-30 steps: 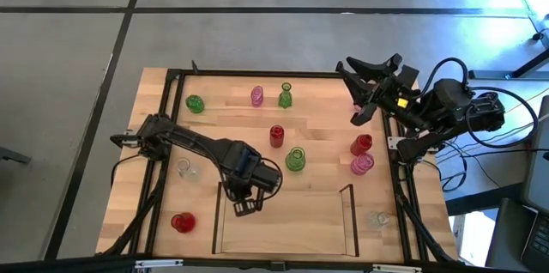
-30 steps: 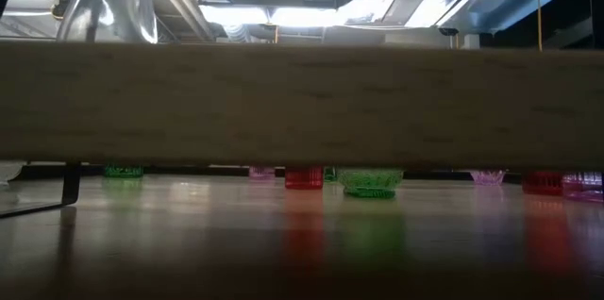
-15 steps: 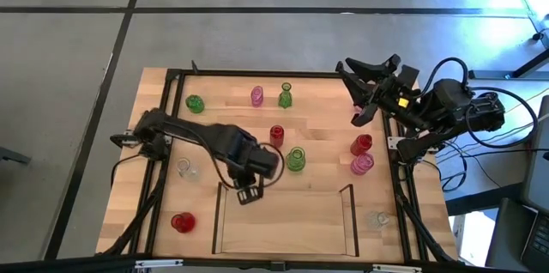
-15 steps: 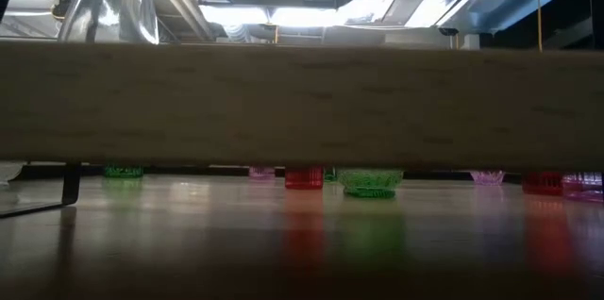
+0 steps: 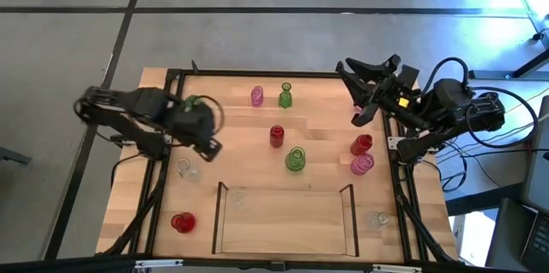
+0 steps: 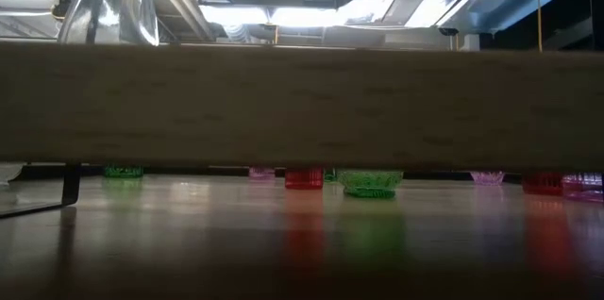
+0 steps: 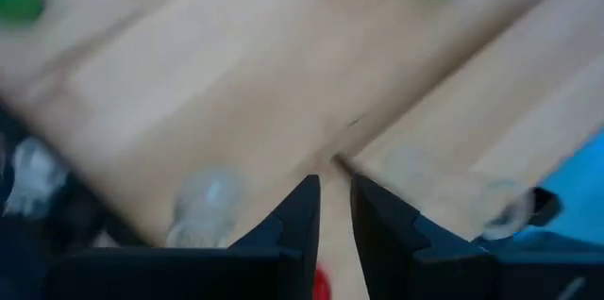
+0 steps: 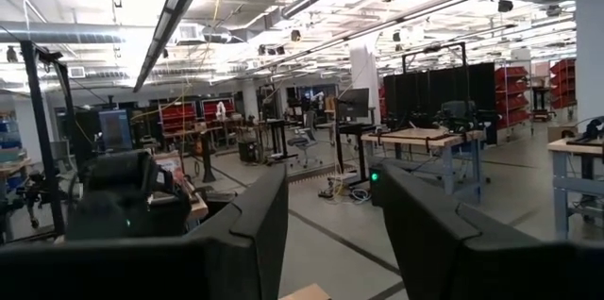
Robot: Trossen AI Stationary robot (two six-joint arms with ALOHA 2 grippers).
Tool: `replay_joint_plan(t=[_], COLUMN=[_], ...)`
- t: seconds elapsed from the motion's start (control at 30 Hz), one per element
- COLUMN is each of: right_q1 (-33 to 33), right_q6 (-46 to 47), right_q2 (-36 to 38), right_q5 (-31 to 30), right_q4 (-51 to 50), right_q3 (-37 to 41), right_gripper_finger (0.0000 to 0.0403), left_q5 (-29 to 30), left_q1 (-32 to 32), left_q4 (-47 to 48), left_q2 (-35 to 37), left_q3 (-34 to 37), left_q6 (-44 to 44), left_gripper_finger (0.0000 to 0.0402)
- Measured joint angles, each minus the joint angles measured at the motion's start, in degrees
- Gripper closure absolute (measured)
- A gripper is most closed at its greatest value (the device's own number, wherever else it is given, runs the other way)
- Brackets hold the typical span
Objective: Sort vases onto shelf
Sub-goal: Put the left transparent vase aligned with the other transparent vases on the shelf
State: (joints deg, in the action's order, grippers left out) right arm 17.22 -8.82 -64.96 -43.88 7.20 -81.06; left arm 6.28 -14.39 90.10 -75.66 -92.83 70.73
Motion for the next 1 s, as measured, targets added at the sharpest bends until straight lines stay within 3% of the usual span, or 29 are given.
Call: replay_joint_plan(t=[0.17, 0.4, 0.77, 1.0], right_q1=[0.0, 0.0, 0.0, 0.0], right_q6=[-0.4, -1.9, -2.0, -2.0], right_q2=[0.0, 0.0, 0.0, 0.0], right_q5=[0.0, 0.0, -0.1, -0.1], right_q4=[-0.2, -0.2, -0.1, -0.1], right_q3=[0.0, 0.0, 0.0, 0.0], right_gripper_finger=[0.0251, 0.0251, 0.0251, 0.0251], left_q5=[-4.5, -9.2, -10.4, -10.5], left_q1=[-2.9, -4.7, -4.8, -4.7], left_q4=[0.1, 0.0, -1.7, -7.9], left_q2=[8.9, 14.6, 19.3, 24.3], left_q3=[13.9, 25.9, 34.4, 40.2], left_q6=[9.7, 13.0, 13.0, 16.0], left_gripper_finger=[0.0346, 0.0346, 0.0346, 0.0346])
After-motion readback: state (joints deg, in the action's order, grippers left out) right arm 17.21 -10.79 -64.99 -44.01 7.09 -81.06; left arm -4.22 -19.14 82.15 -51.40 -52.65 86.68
